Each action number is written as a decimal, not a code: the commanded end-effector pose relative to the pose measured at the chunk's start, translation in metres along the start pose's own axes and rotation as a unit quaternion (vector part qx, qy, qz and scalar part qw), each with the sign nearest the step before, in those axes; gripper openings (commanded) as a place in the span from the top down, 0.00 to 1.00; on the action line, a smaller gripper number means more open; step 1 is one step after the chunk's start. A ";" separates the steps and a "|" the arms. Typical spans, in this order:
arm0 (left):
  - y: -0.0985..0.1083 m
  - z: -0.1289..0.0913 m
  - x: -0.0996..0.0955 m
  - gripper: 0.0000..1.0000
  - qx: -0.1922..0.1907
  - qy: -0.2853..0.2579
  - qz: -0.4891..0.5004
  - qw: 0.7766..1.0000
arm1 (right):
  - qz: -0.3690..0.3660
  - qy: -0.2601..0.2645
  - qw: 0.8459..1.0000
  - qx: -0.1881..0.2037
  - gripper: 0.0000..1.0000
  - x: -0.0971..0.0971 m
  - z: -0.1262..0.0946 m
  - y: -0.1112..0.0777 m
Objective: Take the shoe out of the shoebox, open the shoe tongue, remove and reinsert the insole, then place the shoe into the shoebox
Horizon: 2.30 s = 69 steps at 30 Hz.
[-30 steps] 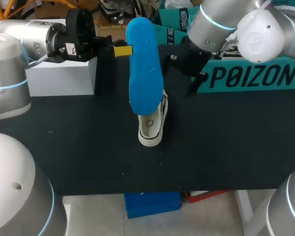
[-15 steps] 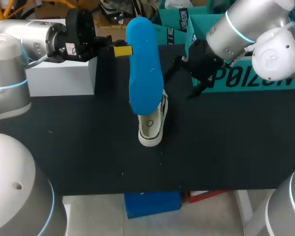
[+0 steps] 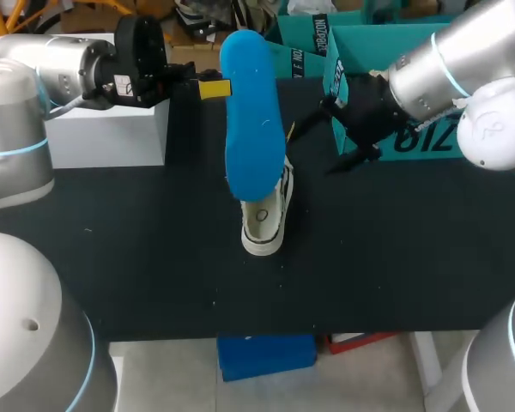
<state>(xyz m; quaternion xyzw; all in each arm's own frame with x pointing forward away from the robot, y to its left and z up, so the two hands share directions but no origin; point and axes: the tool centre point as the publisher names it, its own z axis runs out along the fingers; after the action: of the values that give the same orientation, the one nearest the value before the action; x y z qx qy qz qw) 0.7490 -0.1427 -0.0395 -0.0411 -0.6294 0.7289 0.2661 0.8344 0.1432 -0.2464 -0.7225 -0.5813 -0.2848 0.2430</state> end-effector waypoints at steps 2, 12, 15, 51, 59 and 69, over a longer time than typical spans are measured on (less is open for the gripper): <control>0.000 0.001 0.001 1.00 -0.001 -0.003 0.000 1.000 | 0.000 0.128 0.991 -0.024 0.00 -0.005 -0.018 -0.008; 0.000 0.001 0.001 1.00 -0.001 -0.003 0.000 1.000 | 0.000 0.222 0.975 -0.024 0.00 0.009 -0.019 -0.002; 0.000 0.001 0.001 1.00 -0.001 -0.003 0.000 1.000 | -0.001 0.245 0.969 -0.021 0.00 0.015 -0.015 0.002; 0.000 0.001 0.001 1.00 -0.001 -0.003 0.000 1.000 | -0.057 0.413 0.909 0.009 0.00 -0.006 0.002 0.015; 0.000 0.001 0.001 1.00 -0.001 -0.003 0.000 1.000 | -0.057 0.413 0.909 0.009 0.00 -0.006 0.002 0.015; -0.007 0.005 0.006 1.00 -0.120 -0.044 0.249 0.960 | -0.057 0.413 0.909 0.009 0.00 -0.006 0.002 0.015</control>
<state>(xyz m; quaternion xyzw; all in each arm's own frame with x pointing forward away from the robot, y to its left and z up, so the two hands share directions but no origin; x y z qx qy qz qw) 0.7528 -0.1475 -0.0386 -0.1200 -0.6647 0.7196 0.1610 0.8490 0.1355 -0.2517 -0.5027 -0.4719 -0.5656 0.4524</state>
